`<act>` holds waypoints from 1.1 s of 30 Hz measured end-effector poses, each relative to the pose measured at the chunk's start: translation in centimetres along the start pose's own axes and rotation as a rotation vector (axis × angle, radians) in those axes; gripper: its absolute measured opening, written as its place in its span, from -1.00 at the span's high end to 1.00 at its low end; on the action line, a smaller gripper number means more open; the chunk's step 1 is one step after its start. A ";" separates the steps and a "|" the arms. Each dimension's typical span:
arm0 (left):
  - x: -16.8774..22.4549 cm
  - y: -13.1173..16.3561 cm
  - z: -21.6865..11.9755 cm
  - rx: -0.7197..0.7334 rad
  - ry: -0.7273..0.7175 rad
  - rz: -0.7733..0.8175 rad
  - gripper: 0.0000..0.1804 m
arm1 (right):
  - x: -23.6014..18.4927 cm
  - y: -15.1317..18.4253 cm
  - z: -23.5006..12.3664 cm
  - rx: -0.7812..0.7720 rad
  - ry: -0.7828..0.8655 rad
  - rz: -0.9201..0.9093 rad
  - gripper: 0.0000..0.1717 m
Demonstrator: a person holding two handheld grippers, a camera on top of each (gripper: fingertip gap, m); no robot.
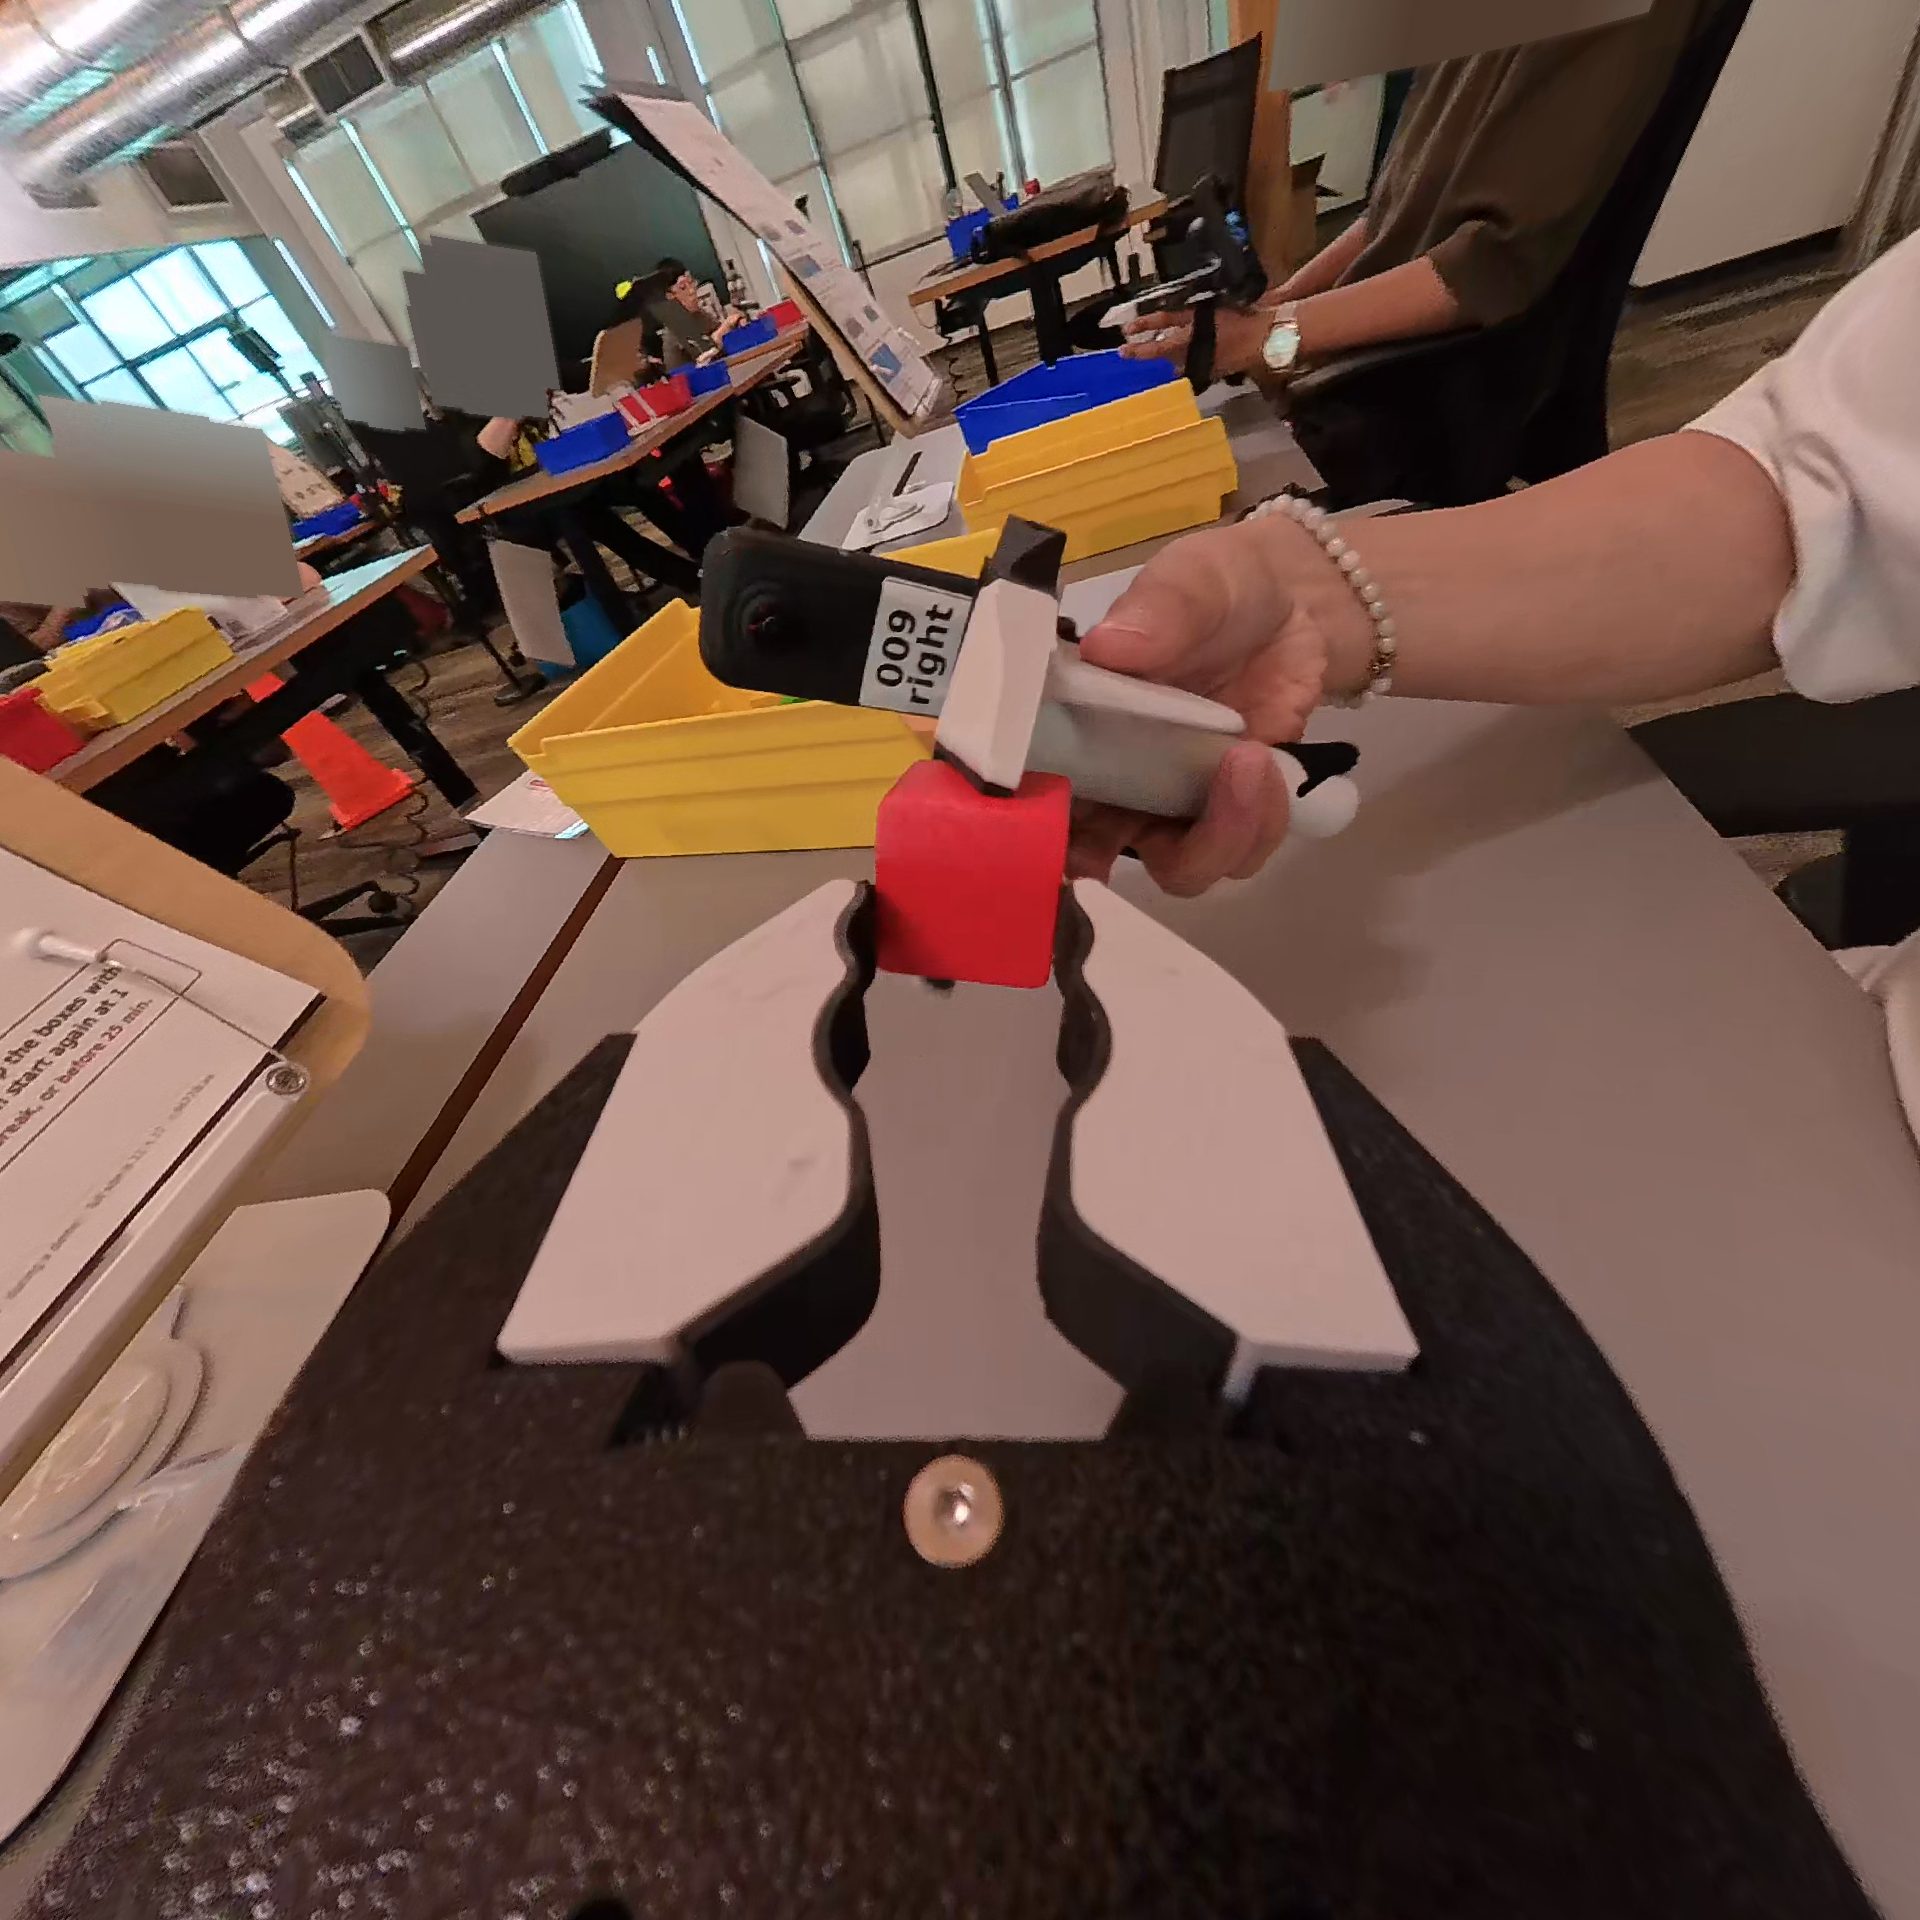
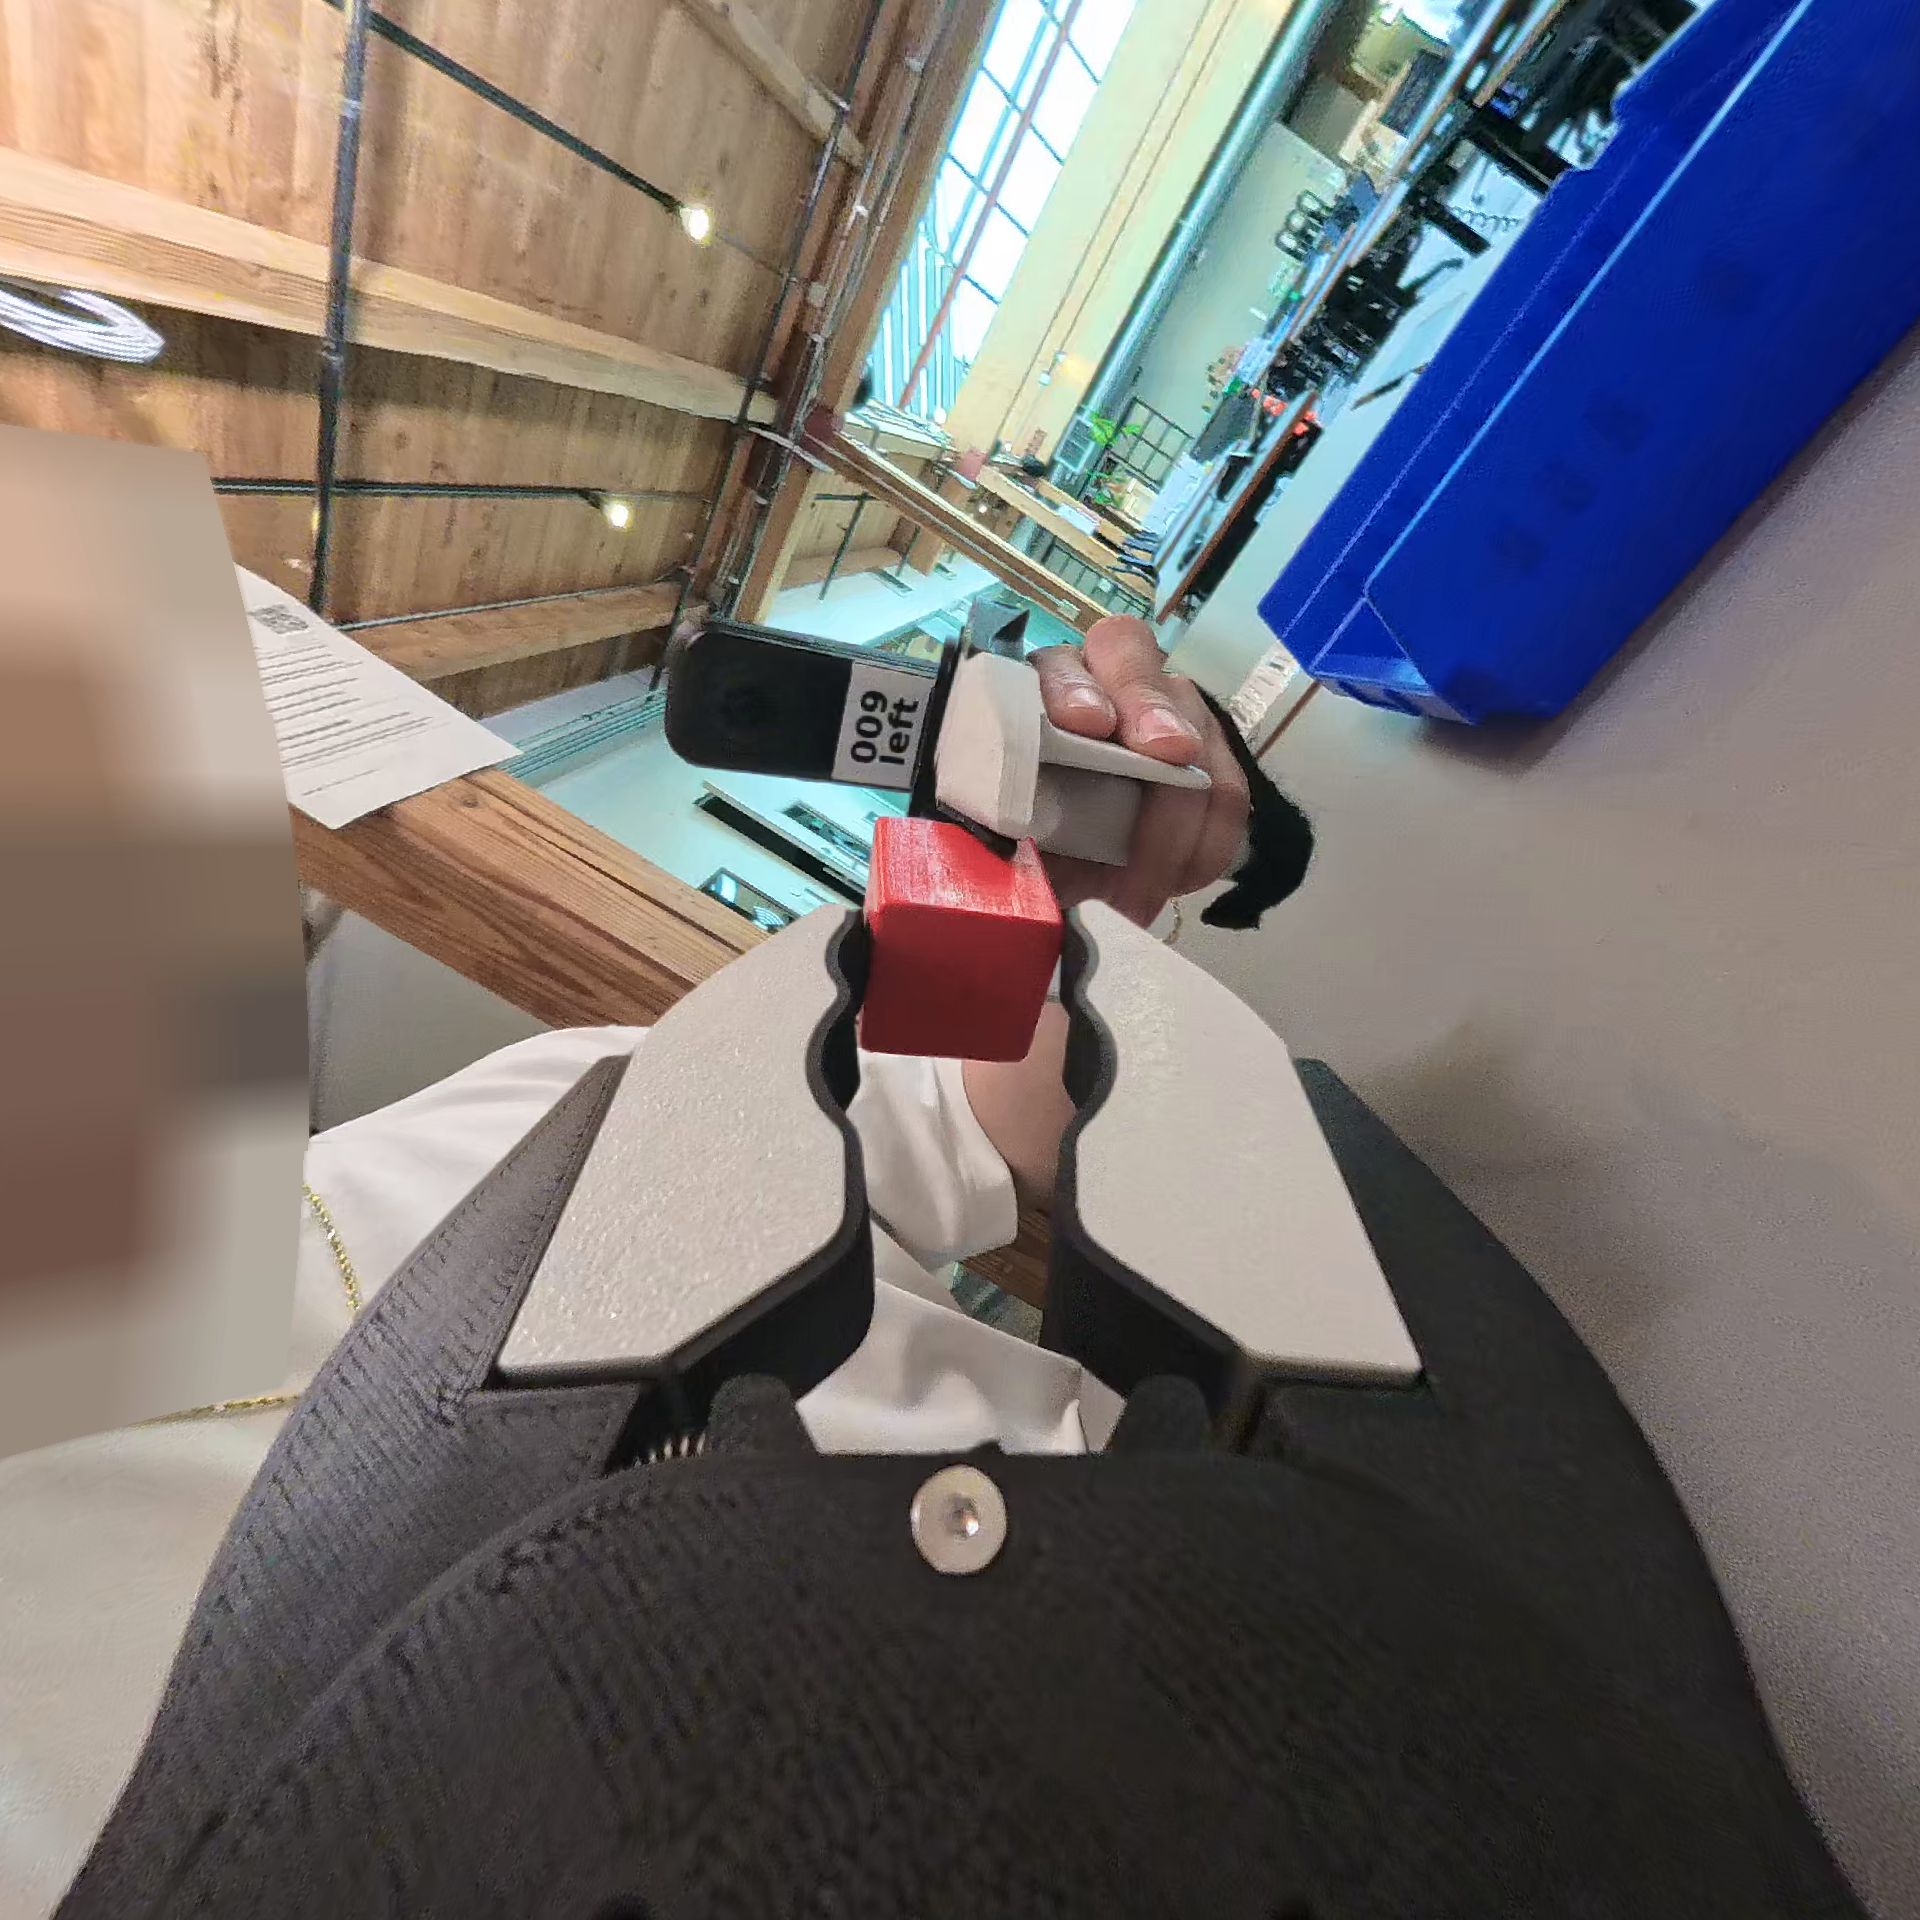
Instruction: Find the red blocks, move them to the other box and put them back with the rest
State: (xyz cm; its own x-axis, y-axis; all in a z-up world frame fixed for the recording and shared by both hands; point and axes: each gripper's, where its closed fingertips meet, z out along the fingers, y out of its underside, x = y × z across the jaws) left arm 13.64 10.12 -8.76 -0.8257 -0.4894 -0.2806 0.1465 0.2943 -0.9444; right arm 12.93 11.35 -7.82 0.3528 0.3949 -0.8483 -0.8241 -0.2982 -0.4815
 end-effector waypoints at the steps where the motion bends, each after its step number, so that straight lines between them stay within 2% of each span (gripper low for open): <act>1: 0.0 0.2 0.1 -0.005 -0.005 -0.003 0.64 | 0.2 0.1 -0.1 -0.013 0.013 -0.003 0.58; 6: -0.4 0.9 0.4 -0.035 -0.103 -0.006 0.62 | 0.7 -0.2 -1.2 -0.050 0.106 -0.034 0.59; 8: -1.2 0.9 0.0 -0.038 -0.166 -0.042 0.54 | 0.4 -1.4 -2.9 -0.044 0.166 -0.087 0.59; 10: -1.8 1.1 -0.7 -0.048 -0.206 -0.094 0.49 | 0.7 -3.3 -5.9 -0.031 0.320 -0.187 0.59; 12: -2.2 1.5 -1.4 -0.069 -0.239 -0.131 0.45 | 1.4 -6.1 -10.8 -0.001 0.593 -0.323 0.59; 15: -2.3 2.5 -2.6 -0.120 -0.279 -0.139 0.44 | 1.2 -10.5 -20.2 0.048 1.004 -0.459 0.59; 18: -2.2 3.8 -3.5 -0.188 -0.315 -0.134 0.45 | 1.4 -13.5 -30.7 0.071 1.416 -0.476 0.59; 20: -2.1 4.3 -3.8 -0.214 -0.333 -0.147 0.46 | 2.4 -14.4 -35.8 0.074 1.553 -0.407 0.59; 22: -1.9 4.7 -4.0 -0.221 -0.336 -0.167 0.47 | 4.2 -14.8 -39.1 0.051 1.616 -0.331 0.58; 24: -1.9 5.0 -4.0 -0.226 -0.346 -0.195 0.49 | 6.2 -14.6 -40.9 0.013 1.642 -0.263 0.58; 28: -1.9 6.1 -4.4 -0.254 -0.361 -0.242 0.49 | 9.5 -14.4 -41.4 0.005 1.640 -0.158 0.58; 33: -1.7 7.2 -5.3 -0.294 -0.377 -0.277 0.48 | 12.6 -13.2 -41.7 -0.097 1.651 -0.062 0.57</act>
State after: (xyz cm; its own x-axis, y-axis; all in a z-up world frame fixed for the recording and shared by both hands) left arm 13.24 17.44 -14.14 -0.5514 -0.8254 -0.1212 -0.2512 0.3028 -0.9194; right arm 46.73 -16.01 -21.30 0.4937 -0.8636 -0.1021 -0.7854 -0.3925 -0.4786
